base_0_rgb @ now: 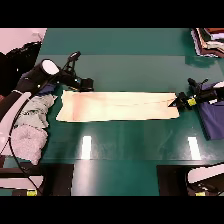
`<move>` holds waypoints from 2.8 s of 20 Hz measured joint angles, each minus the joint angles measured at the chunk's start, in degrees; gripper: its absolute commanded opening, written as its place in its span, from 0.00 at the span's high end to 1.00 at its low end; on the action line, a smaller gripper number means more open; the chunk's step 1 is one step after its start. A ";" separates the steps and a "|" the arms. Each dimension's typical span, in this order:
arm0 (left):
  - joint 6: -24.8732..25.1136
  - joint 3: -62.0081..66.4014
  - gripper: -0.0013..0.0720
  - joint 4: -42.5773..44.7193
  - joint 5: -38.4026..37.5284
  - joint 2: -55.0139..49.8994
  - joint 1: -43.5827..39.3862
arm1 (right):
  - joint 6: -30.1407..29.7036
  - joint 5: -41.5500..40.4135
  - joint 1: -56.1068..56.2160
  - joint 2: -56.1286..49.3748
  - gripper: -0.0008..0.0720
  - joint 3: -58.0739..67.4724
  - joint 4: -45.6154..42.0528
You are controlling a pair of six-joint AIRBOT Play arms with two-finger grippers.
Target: Fold the shirts.
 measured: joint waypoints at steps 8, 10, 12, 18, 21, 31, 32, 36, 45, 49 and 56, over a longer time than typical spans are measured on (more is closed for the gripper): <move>-1.88 12.85 0.95 -1.07 1.60 -13.88 -11.21 | 0.35 0.13 3.13 16.09 0.97 1.73 12.24; -2.73 15.61 0.95 -1.55 1.66 -17.46 -13.75 | 1.62 0.70 5.97 18.64 0.97 4.83 13.92; -3.23 17.07 0.95 -2.03 1.31 -19.85 -15.61 | 2.93 1.16 9.38 20.09 0.97 8.76 14.97; -3.93 18.40 0.95 -2.29 -0.31 -22.47 -17.42 | 5.22 0.55 19.32 21.42 0.97 18.16 16.02; -3.91 18.53 0.95 -2.27 -1.64 -22.80 -17.62 | 5.51 -0.96 23.08 21.53 0.97 20.26 16.13; -4.24 18.64 0.95 2.89 -9.01 -13.62 -7.04 | 3.67 -9.44 36.61 19.23 0.97 21.55 16.52; -4.28 18.64 0.95 4.39 -9.51 -10.97 -4.79 | 3.04 -10.93 39.21 18.12 0.97 21.59 16.70; -4.22 18.67 0.95 11.91 -11.43 -0.17 4.79 | 0.35 -20.63 51.60 10.99 0.90 22.77 16.85; -3.69 18.67 0.95 18.38 -14.56 13.18 18.97 | -1.44 -26.16 65.64 -9.25 0.38 40.15 14.51; -3.50 18.67 0.95 18.29 -15.65 14.05 20.13 | 3.67 -14.91 59.14 -9.09 0.40 42.05 4.85; -3.34 18.67 0.95 17.97 -17.55 14.29 20.57 | 13.31 -0.26 42.58 -5.31 0.40 36.63 -4.83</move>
